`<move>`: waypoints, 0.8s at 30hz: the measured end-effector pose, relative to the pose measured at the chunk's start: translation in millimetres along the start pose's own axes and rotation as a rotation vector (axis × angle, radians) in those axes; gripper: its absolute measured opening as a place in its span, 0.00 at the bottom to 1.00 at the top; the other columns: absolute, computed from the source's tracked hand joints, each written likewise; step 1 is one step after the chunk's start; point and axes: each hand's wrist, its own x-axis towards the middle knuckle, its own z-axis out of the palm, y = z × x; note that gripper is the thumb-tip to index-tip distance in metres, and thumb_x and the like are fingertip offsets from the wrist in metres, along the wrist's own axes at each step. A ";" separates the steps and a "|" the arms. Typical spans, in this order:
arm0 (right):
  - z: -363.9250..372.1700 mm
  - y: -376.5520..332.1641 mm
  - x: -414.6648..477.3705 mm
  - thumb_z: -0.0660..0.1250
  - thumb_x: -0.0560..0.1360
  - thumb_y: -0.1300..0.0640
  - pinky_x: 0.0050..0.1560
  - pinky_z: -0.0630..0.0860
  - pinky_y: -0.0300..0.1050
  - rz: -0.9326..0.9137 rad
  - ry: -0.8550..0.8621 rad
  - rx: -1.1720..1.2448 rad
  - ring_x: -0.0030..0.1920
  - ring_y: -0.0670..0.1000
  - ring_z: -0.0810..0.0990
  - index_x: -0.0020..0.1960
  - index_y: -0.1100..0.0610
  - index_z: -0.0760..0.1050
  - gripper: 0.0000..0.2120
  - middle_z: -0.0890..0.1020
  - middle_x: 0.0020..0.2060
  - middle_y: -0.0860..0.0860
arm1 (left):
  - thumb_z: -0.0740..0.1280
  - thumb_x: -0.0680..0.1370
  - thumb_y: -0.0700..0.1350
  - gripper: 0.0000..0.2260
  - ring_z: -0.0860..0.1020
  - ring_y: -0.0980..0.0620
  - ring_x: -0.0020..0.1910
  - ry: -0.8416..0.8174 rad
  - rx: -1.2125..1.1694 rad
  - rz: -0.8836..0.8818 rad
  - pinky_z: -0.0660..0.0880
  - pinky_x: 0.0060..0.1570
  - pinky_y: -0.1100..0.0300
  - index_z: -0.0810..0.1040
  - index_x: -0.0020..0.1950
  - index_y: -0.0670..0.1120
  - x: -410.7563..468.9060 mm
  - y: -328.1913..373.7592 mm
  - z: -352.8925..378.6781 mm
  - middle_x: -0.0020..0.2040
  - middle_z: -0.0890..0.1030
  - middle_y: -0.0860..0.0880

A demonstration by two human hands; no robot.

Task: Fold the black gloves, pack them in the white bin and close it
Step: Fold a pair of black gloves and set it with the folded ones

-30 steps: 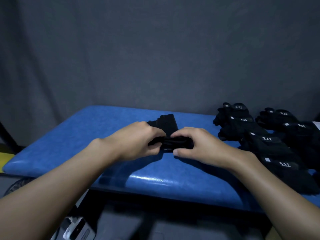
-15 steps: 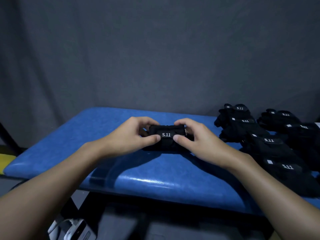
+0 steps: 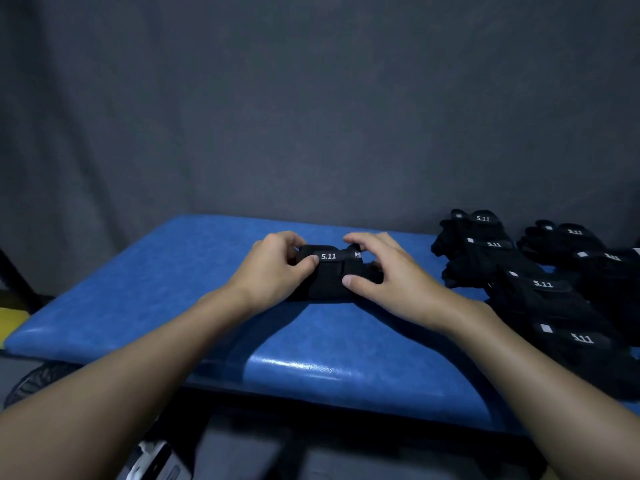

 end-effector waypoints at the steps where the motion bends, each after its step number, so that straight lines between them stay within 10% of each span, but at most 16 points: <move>1: 0.2 0.0 -0.3 0.71 0.75 0.50 0.63 0.70 0.39 -0.002 -0.014 -0.011 0.57 0.43 0.74 0.70 0.44 0.68 0.25 0.70 0.60 0.45 | 0.69 0.78 0.49 0.04 0.78 0.55 0.36 0.007 0.013 -0.001 0.72 0.35 0.62 0.79 0.49 0.50 0.0 1.4 0.9 0.35 0.81 0.52; 11: 1.9 3.6 2.8 0.70 0.76 0.47 0.62 0.65 0.36 0.045 -0.015 -0.092 0.63 0.46 0.72 0.74 0.51 0.65 0.30 0.71 0.62 0.47 | 0.71 0.76 0.50 0.22 0.78 0.58 0.51 -0.092 -0.029 0.055 0.75 0.53 0.61 0.70 0.68 0.54 -4.8 1.8 -0.8 0.55 0.77 0.54; 24: -2.6 2.0 -0.7 0.71 0.75 0.49 0.66 0.66 0.39 0.039 -0.078 -0.150 0.66 0.47 0.70 0.76 0.48 0.61 0.33 0.69 0.63 0.47 | 0.68 0.75 0.58 0.14 0.74 0.51 0.54 -0.148 0.241 0.189 0.73 0.56 0.51 0.73 0.58 0.57 -1.9 -9.8 -2.1 0.53 0.76 0.53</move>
